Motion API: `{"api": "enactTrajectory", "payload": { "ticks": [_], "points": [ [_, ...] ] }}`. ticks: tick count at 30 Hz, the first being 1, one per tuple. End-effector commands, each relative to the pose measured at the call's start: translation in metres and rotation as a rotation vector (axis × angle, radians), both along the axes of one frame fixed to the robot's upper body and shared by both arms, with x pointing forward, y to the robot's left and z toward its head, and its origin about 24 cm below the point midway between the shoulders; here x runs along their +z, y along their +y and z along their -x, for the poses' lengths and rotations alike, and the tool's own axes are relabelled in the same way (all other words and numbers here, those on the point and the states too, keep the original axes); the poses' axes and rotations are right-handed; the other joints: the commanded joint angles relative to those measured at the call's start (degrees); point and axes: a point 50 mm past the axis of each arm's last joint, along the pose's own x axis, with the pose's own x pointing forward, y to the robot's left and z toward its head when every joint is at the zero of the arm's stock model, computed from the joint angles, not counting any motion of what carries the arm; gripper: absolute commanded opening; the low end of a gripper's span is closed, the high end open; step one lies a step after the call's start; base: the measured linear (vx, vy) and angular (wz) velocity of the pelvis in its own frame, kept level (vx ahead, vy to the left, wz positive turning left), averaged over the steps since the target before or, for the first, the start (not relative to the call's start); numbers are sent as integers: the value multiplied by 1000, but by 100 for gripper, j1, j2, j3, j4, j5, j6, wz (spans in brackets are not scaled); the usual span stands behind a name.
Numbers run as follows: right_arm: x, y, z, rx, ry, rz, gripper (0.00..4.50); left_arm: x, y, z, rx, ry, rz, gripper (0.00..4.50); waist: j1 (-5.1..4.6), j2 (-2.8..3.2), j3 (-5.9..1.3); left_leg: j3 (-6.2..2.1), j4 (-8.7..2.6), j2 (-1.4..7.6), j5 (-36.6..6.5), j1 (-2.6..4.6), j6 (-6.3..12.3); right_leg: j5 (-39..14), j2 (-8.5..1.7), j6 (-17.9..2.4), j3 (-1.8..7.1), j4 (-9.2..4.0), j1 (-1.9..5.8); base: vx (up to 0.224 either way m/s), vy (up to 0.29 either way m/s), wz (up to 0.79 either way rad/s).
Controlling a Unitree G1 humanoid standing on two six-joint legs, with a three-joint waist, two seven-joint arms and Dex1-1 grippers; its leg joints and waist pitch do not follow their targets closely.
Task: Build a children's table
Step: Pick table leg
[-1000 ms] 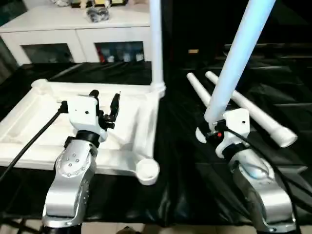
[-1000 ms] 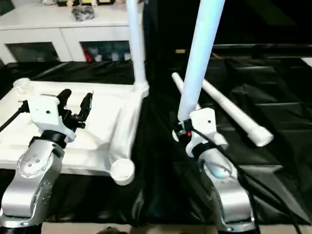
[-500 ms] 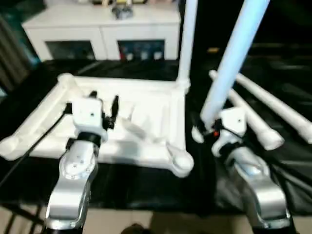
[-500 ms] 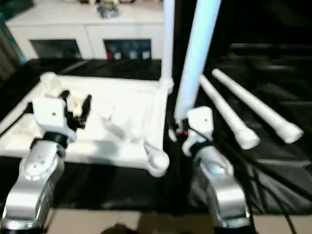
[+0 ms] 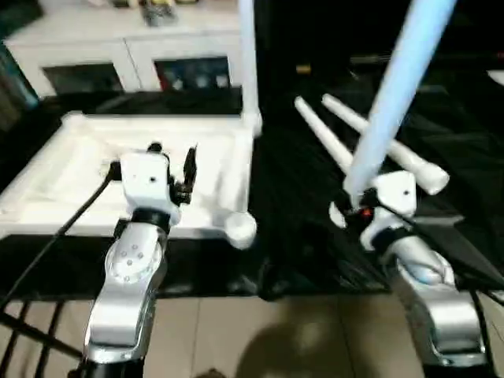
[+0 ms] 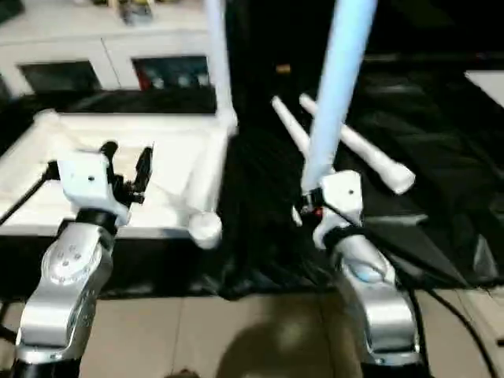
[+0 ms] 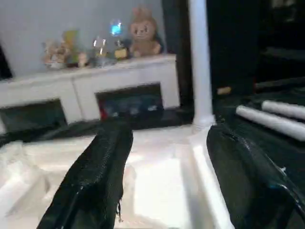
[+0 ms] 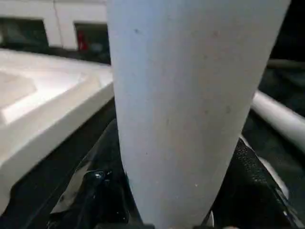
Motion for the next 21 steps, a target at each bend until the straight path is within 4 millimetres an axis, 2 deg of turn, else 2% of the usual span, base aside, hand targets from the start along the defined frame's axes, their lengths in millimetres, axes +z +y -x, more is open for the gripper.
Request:
{"api": "enactTrajectory", "payload": {
  "ticks": [1, 2, 3, 4, 5, 6, 7, 8, 9, 10, 11, 12, 13, 14, 15, 16, 17, 18, 19, 20, 21],
  "points": [
    [7, 4, 1, 17, -30, -17, 190, -1, 2, -1, -4, 12, 1, 299, -74, 14, -306, -674, -474, 1272, -356, 131, 1246, 404, -1320, 581, 799, -158, 90, -47, -60, 4],
    [7, 4, 1, 17, -30, -16, 190, -2, 2, -1, -5, 17, 0, 299, -74, 14, -306, -674, -474, 1272, -356, 131, 1246, 404, -1320, 581, 799, -158, 90, -28, -63, 11],
    [7, 3, 1, 16, -30, -16, 190, -2, 2, -1, -7, 20, -3, 299, 49, -161, -187, -108, -123, 428, -693, -54, 515, -369, -1321, 593, 892, -670, 244, -41, -57, 15],
    [7, 3, 1, 16, -30, -16, 190, -2, 2, -1, -9, 21, -4, 299, 94, -175, -156, -10, -27, 281, -481, -54, 384, -1136, -1262, 741, 844, -771, 270, -41, -57, 15],
    [8, 2, 1, 15, -31, -17, 190, -2, 2, -1, -14, 18, -8, 299, 142, -154, -156, 18, -39, 253, -239, -100, 335, -1660, -1179, 853, 803, -812, 313, 0, 0, 0],
    [9, 2, 1, 22, -40, 13, 190, -2, 2, 0, -13, 12, 5, 299, 157, -106, -171, -32, -248, 415, -75, -76, 298, -1615, -887, 903, 649, -795, 255, 0, 0, 0],
    [9, 2, 2, 25, -43, 31, 190, -2, 2, 0, -13, 10, 12, 299, 124, -62, -203, -122, -343, 613, -288, 11, 294, -1246, -866, 706, 601, -708, 215, 0, 0, 0],
    [9, 4, 2, 44, -41, 38, 190, -2, 3, 0, -11, 13, 18, 299, 100, -48, -209, -160, -387, 702, -442, 52, 305, -1111, -880, 571, 607, -668, 198, 0, 0, 0],
    [8, 5, 2, 55, -36, 45, 190, -3, 3, 0, -6, 13, 18, 299, 90, -119, -217, -340, -496, 645, -606, -161, 519, -657, -1101, 113, 460, -483, 408, 0, 0, 0],
    [8, 6, 2, 64, -40, 58, 190, -3, 3, 1, -2, 12, 18, 299, 72, 4, -259, -356, -497, 588, -641, -183, 628, -561, -1121, -77, 401, -494, 437, 0, 0, 0],
    [8, 8, 2, 75, -38, 60, 190, -3, 4, 1, -1, 13, 18, 299, 66, -17, -253, -423, -504, 527, -800, -231, 704, -603, -1187, -192, 304, -504, 497, 1, 35, 26],
    [7, 10, 2, 86, -39, 69, 190, -3, 4, 1, -1, 12, 19, 299, 16, -16, -241, -395, -450, 435, -1133, -217, 705, -1167, -1252, -313, 171, -665, 614, 15, 34, 53],
    [7, 10, 2, 91, -39, 72, 190, -3, 4, 2, -1, 12, 21, 299, -8, -26, -187, -367, -441, 415, -1396, -199, 651, -1584, -1270, -313, 132, -748, 634, 15, 34, 53],
    [7, 11, 1, 94, -38, 75, 190, -3, 4, 2, -1, 12, 22, 299, -25, -79, -110, -259, -354, 397, -1757, -170, 525, -2587, -1366, -254, 74, -943, 718, 40, 34, 63],
    [7, 11, 1, 93, -43, 74, 190, -3, 4, 3, -1, 11, 22, 299, -42, -74, -36, -156, -210, 399, -1896, -137, 441, -3548, -1471, -201, -7, -1133, 822, 53, 47, 62],
    [7, 11, 1, 86, -44, 36, 190, -3, 4, 3, 0, 11, 24, 299, -116, 34, -44, -84, -206, 551, -2224, 418, 181, -3829, -1206, -115, 96, -1207, 466, 53, 47, 62],
    [7, 11, 1, 86, -44, 34, 190, -3, 4, 3, 0, 11, 24, 299, -186, -32, 61, -131, -318, 618, -2742, 568, 70, -3776, -1045, -62, -39, -1184, 355, 12, 60, 36],
    [6, 8, 0, 65, -28, 19, 190, -3, 4, 4, 3, 12, 27, 299, -303, 103, -35, -655, -1033, 1266, -4319, 812, -114, -1470, -667, -80, 127, -143, 300, 45, 56, 4],
    [6, 7, -1, 62, -25, 23, 190, -3, 4, 4, 4, 13, 28, 299, -351, 86, -64, -722, -1106, 1268, -4412, 851, -57, -865, -611, 9, 178, 73, 225, 45, 56, 4],
    [6, 7, -1, 62, -25, 23, 190, -3, 4, 4, 4, 13, 28, 299, -383, 61, -131, -702, -981, 1089, -3981, 999, 316, -250, -572, 202, 290, 209, -67, 113, 51, 5],
    [5, 7, -1, 63, -26, 31, 190, -3, 5, 4, 6, 14, 26, 299, -410, 44, -130, -670, -916, 1027, -3595, 1007, 599, -87, -596, 289, 346, 255, -179, 103, 15, 7]
  ]
}}
